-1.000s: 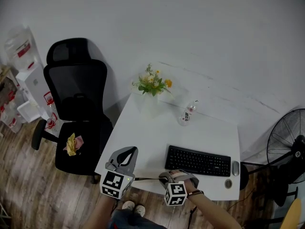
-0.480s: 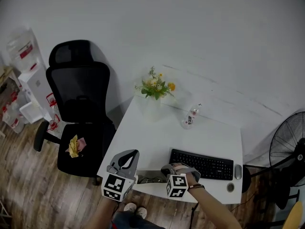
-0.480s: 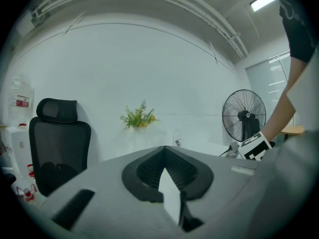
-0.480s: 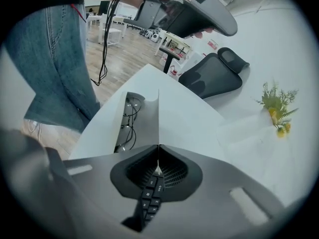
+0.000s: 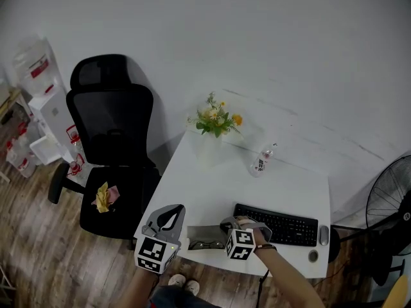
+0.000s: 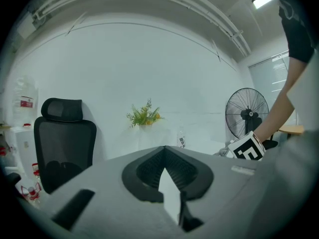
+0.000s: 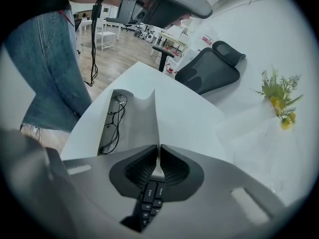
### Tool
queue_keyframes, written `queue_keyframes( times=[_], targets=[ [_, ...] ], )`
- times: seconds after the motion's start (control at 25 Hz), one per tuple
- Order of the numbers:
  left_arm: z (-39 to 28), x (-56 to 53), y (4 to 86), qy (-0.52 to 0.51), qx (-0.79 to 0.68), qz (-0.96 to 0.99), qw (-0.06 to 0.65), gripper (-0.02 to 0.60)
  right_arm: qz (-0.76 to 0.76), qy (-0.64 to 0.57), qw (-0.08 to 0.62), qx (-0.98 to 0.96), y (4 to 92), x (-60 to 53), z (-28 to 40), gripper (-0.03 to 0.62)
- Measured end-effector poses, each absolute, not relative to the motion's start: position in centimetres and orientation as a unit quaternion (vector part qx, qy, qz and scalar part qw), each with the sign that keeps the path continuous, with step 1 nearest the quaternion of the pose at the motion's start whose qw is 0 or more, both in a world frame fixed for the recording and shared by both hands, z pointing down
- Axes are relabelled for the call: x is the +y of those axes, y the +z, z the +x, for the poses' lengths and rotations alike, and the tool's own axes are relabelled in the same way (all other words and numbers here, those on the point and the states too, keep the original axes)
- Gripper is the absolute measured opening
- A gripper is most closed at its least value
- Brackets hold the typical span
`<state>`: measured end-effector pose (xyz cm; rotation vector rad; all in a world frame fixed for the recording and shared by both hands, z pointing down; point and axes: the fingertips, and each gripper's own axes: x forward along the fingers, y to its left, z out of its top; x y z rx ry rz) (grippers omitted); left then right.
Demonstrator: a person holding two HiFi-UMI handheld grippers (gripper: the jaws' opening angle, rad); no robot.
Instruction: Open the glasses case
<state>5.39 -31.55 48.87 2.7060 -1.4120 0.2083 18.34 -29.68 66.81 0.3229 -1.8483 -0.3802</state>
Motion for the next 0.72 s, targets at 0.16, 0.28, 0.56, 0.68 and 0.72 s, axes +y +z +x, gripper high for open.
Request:
queue_keyframes(
  times=[0.16, 0.28, 0.56, 0.68, 0.72],
  targets=[
    [5.5, -31.6, 48.9, 0.068, -0.459, 0.885, 0.041, 0.008, 0.139, -0.164, 0.574, -0.790, 66.7, -29.5, 18.3, 0.035],
    [6.0, -31.5, 48.9, 0.067, -0.454, 0.888, 0.041, 0.008, 0.144, -0.166, 0.570, -0.792, 66.5, -29.4, 18.3, 0.037],
    [7.1, -31.5, 48.6, 0.064, -0.444, 0.893, 0.038, 0.008, 0.170, -0.158, 0.541, -0.808, 64.4, -28.5, 18.2, 0.031],
    [7.6, -31.5, 48.4, 0.061, -0.439, 0.896, 0.037, 0.008, 0.214, -0.133, 0.495, -0.832, 61.9, -28.4, 18.1, 0.023],
    [7.8, -31.6, 48.3, 0.060, -0.436, 0.897, 0.036, 0.008, 0.235, -0.122, 0.474, -0.840, 60.9, -28.4, 18.2, 0.020]
  ],
)
